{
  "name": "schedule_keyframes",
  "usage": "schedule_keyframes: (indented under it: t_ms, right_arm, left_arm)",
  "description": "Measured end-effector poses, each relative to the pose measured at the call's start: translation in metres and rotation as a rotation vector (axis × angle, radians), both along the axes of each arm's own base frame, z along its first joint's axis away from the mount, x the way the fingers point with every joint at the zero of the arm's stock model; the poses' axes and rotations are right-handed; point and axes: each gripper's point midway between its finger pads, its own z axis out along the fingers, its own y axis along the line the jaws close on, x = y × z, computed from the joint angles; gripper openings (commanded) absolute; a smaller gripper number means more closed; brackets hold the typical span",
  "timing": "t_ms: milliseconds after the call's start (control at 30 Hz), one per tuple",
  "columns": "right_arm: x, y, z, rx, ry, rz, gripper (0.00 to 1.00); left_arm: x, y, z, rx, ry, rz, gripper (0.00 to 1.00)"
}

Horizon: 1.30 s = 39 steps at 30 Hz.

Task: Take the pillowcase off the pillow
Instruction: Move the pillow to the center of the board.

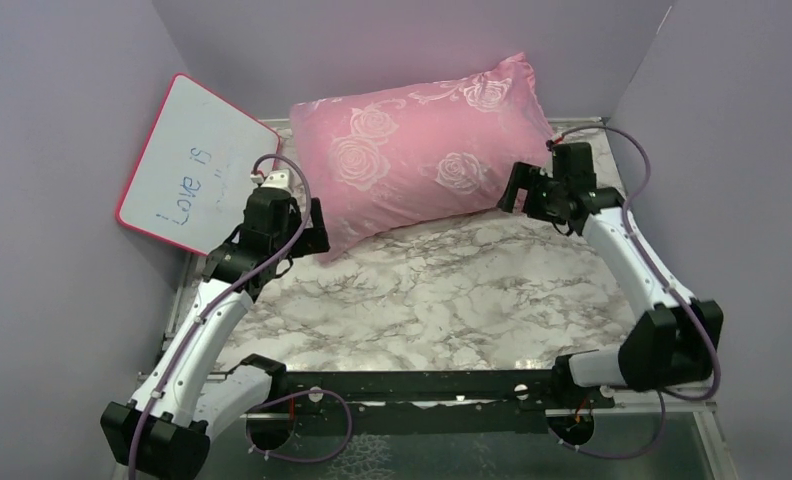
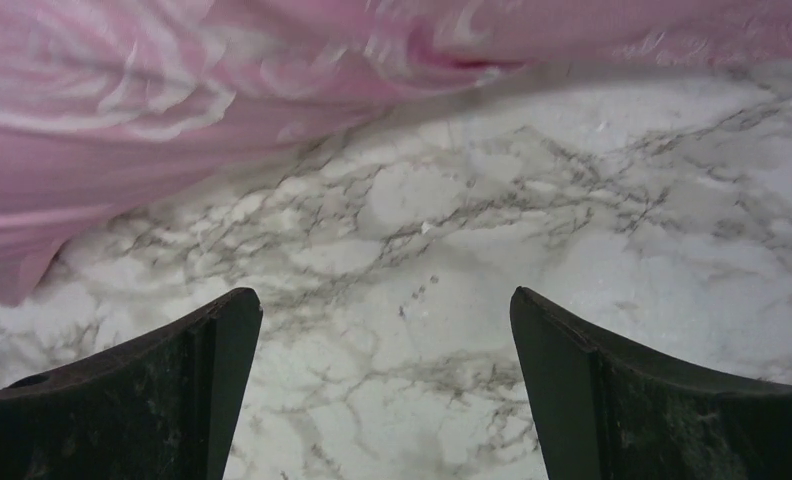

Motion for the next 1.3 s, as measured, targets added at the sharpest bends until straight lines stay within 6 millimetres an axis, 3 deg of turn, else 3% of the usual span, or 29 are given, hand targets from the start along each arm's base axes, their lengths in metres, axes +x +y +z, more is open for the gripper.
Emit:
schedule_keyframes:
  t_ms: [133, 300, 433, 500, 567, 667, 733, 800, 867, 1000, 1033, 1067, 1133, 1200, 1300]
  right_arm:
    - [0.058, -0.006, -0.007, -0.056, 0.037, -0.053, 1.0]
    - [0.137, -0.011, 0.019, -0.079, -0.045, -0.089, 1.0]
    - [0.192, -0.019, 0.038, -0.079, -0.124, -0.108, 0.99]
    - [0.218, -0.02, 0.038, -0.066, -0.15, -0.107, 0.89]
    - [0.237, -0.014, 0.025, -0.035, -0.141, -0.072, 0.65]
    - [0.245, -0.001, -0.007, 0.042, -0.092, 0.008, 0.27]
    - [0.238, 0.007, -0.028, 0.113, -0.077, 0.058, 0.11]
    - [0.222, 0.012, -0.038, 0.152, -0.086, 0.08, 0.02]
    - [0.197, 0.014, -0.038, 0.168, -0.115, 0.084, 0.0]
    - [0.122, 0.018, -0.024, 0.188, -0.153, 0.088, 0.02]
    - [0.1, 0.021, -0.021, 0.194, -0.161, 0.098, 0.06]
    - [0.08, 0.025, -0.019, 0.203, -0.166, 0.109, 0.18]
    - [0.031, 0.034, -0.013, 0.228, -0.176, 0.143, 0.49]
    - [-0.006, 0.037, -0.007, 0.25, -0.171, 0.16, 0.74]
    - [-0.048, 0.034, 0.016, 0.247, -0.207, 0.169, 0.89]
  left_arm:
    - [0.0, -0.016, -0.018, -0.061, 0.051, -0.052, 0.99]
    - [-0.004, -0.037, -0.042, -0.148, 0.113, -0.121, 0.99]
    - [-0.005, -0.045, -0.041, -0.192, 0.11, -0.149, 0.99]
    - [-0.003, -0.05, -0.036, -0.216, 0.088, -0.162, 0.99]
    - [-0.002, -0.053, -0.03, -0.237, 0.065, -0.172, 0.99]
    - [-0.001, -0.057, -0.024, -0.261, 0.034, -0.185, 0.98]
    - [-0.001, -0.058, -0.022, -0.27, 0.024, -0.191, 0.98]
    - [-0.001, -0.059, -0.021, -0.275, 0.019, -0.196, 0.97]
    - [0.0, -0.06, -0.02, -0.278, 0.013, -0.2, 0.96]
    - [0.002, -0.061, -0.017, -0.285, 0.0, -0.204, 0.96]
    - [0.003, -0.062, -0.017, -0.288, -0.005, -0.204, 0.96]
    - [0.004, -0.062, -0.017, -0.291, -0.008, -0.203, 0.96]
    - [0.006, -0.064, -0.021, -0.306, -0.01, -0.204, 0.96]
    - [0.007, -0.068, -0.027, -0.325, -0.004, -0.209, 0.96]
    - [0.008, -0.076, -0.036, -0.36, 0.018, -0.228, 0.96]
